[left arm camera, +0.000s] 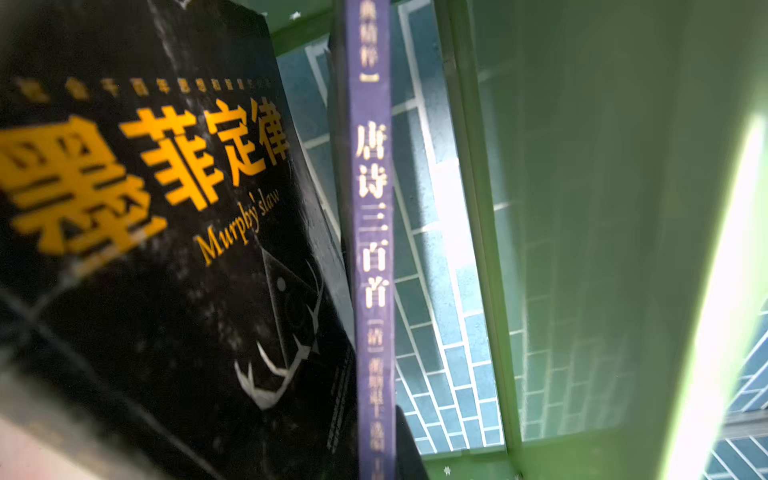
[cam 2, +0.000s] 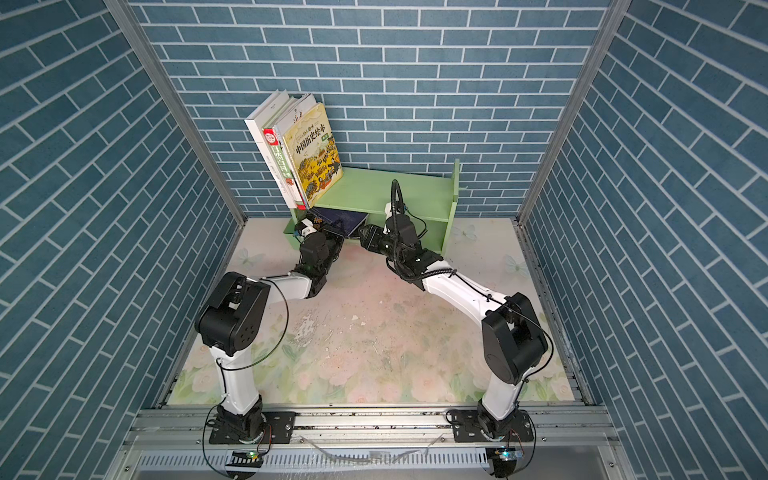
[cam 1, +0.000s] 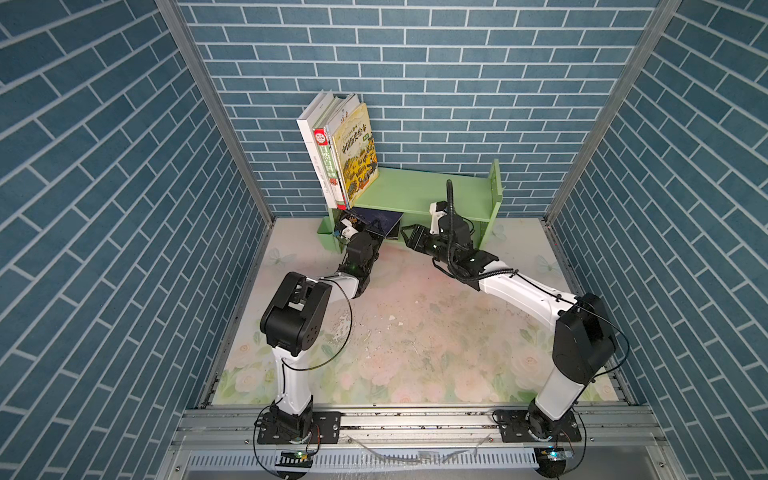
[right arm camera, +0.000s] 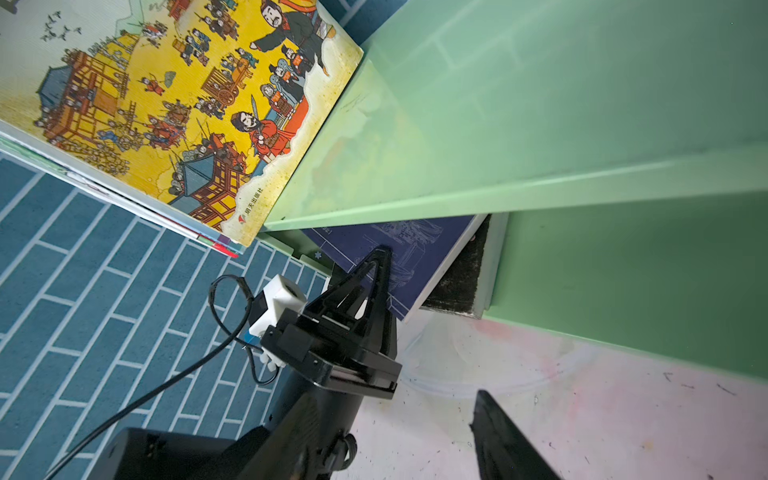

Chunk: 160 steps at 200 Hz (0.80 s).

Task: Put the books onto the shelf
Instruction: 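Push the dark blue book into the lower tier beside the black book with both grippers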

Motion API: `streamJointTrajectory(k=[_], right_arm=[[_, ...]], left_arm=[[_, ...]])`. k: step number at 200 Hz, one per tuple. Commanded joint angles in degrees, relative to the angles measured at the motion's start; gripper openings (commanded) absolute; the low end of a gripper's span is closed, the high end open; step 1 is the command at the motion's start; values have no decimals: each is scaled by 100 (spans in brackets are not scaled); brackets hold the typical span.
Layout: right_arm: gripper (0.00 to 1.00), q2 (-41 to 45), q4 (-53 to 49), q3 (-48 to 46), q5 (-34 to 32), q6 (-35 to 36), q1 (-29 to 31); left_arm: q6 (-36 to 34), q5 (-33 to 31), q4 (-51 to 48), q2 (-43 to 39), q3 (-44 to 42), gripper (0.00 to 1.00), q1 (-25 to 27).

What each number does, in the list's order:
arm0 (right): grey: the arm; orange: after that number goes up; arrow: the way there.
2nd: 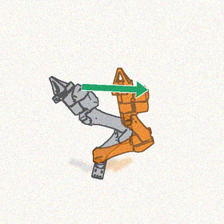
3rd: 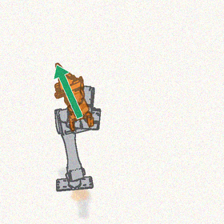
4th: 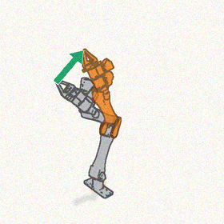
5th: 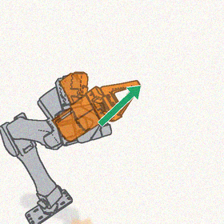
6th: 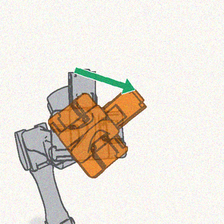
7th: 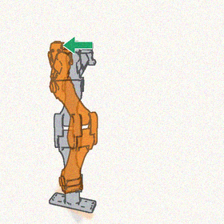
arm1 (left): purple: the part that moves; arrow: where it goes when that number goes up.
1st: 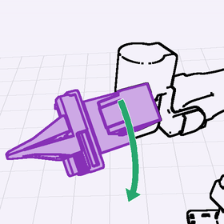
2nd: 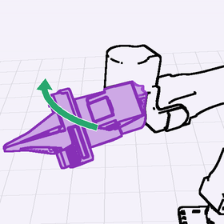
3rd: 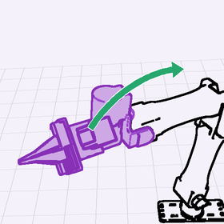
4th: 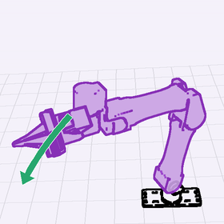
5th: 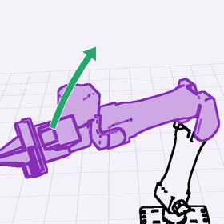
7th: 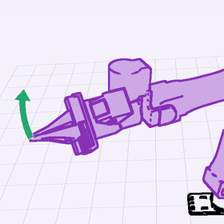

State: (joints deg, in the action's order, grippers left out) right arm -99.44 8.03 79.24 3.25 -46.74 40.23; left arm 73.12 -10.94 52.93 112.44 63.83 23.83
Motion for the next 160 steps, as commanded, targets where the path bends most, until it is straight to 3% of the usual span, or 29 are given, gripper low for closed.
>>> streamJointTrajectory(k=[1, 53, 102, 127, 139, 160], right_arm=[[60, 95, -93, -65, 62, -160, 7], [60, 248, -151, -211, 27, -142, -83], [60, 424, -204, -398, -21, -142, -181], [60, 469, -211, -445, -35, -134, -206], [60, 454, -199, -434, -27, -134, -232], [60, 404, -165, -410, 1, -138, -251]], left_arm=[[-85, -805, 477, -38, 176, 3, 160], [425, -1688, 299, 123, 296, 4, 428], [909, -1791, -508, 217, 678, 14, 596], [1086, -1886, -1082, 41, 692, 33, 613], [1093, -1908, -1206, -16, 691, 47, 631], [1136, -1685, -1298, -71, 692, 61, 632]])
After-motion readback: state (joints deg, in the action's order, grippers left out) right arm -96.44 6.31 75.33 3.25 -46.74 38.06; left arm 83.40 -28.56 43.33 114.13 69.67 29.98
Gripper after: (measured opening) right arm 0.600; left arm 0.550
